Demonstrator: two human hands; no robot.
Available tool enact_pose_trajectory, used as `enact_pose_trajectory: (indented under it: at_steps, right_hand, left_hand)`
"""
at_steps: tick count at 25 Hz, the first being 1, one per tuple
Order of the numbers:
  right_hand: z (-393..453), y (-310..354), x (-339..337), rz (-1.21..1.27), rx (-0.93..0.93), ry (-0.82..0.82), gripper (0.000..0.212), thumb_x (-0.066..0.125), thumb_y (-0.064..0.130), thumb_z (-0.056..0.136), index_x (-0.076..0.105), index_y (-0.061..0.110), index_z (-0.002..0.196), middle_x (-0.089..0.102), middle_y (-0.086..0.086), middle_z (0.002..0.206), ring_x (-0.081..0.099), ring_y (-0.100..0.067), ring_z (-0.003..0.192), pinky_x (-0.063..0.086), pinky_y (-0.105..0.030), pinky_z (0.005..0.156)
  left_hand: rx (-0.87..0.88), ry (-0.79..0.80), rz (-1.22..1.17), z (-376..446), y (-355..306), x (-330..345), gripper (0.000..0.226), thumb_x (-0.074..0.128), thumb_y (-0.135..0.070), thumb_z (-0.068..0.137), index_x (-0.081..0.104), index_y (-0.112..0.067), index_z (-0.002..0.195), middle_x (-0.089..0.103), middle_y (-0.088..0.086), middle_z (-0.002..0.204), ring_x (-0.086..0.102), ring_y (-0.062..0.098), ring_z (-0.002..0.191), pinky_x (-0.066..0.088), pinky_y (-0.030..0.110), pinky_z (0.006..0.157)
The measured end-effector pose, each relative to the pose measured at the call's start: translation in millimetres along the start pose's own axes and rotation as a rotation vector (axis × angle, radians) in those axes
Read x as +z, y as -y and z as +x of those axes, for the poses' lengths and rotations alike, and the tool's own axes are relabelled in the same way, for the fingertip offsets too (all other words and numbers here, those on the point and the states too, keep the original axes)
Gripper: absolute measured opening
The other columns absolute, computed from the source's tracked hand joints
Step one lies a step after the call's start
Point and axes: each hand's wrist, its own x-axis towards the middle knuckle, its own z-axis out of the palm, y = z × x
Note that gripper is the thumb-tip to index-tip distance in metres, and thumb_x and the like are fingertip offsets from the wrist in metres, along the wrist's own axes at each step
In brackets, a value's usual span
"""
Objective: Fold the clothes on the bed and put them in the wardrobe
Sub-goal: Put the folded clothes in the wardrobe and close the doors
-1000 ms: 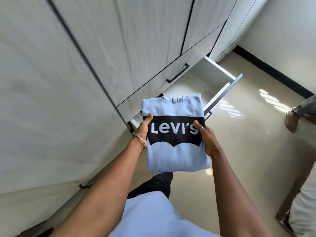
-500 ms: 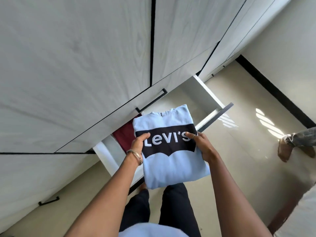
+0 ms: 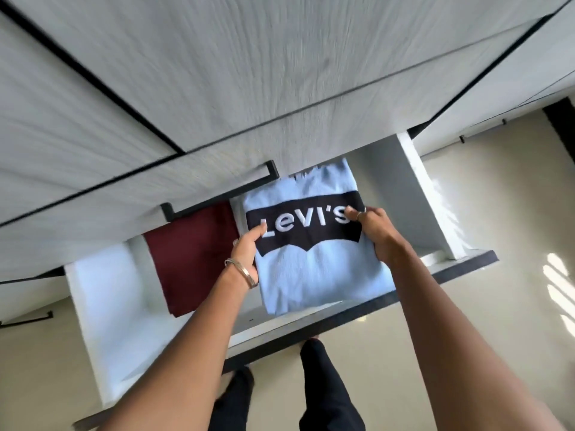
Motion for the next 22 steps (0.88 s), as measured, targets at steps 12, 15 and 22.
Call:
enact_pose_trajectory:
  at_steps: [12, 15, 22]
  right_hand:
    - [143.7, -56.1, 10.8, -0.274, -0.158, 0.117, 0.038, 0.059, 0.022, 0.097, 0.048, 0.019, 0.133, 0.063, -0.004, 0.119, 0.062, -0.025, 0.112, 0.048, -0.047, 0.103]
    - [133.2, -55.3, 12.6, -0.56, -0.036, -0.106, 0.053, 0.062, 0.051, 0.089, 0.048, 0.02, 0.129, 0.057, -0.004, 0.116, 0.056, -0.026, 0.104, 0.046, -0.033, 0.094]
    - [51.1, -58.6, 32.1, -1.037, -0.195, -0.451, 0.049, 0.06, 0.032, 0.093, 0.039, 0.018, 0.136, 0.044, -0.015, 0.135, 0.037, -0.037, 0.126, 0.034, -0.05, 0.098]
  left_hand:
    - [0.253, -0.151, 0.265, 137.0, 38.9, -12.9, 0.056, 0.075, -0.053, 0.073, 0.058, -0.022, 0.117, 0.068, -0.007, 0.108, 0.061, 0.015, 0.111, 0.046, 0.036, 0.1]
    - [0.257, -0.349, 0.452, 134.8, 48.3, -4.8, 0.043, 0.061, -0.048, 0.089, 0.05, -0.013, 0.111, 0.056, -0.005, 0.096, 0.054, 0.019, 0.096, 0.04, 0.029, 0.083]
    - [0.572, -0.513, 1.194, 71.9, 54.3, 1.5, 0.07, 0.061, -0.03, 0.088, 0.026, -0.015, 0.147, 0.043, 0.02, 0.131, 0.047, 0.038, 0.115, 0.036, 0.042, 0.098]
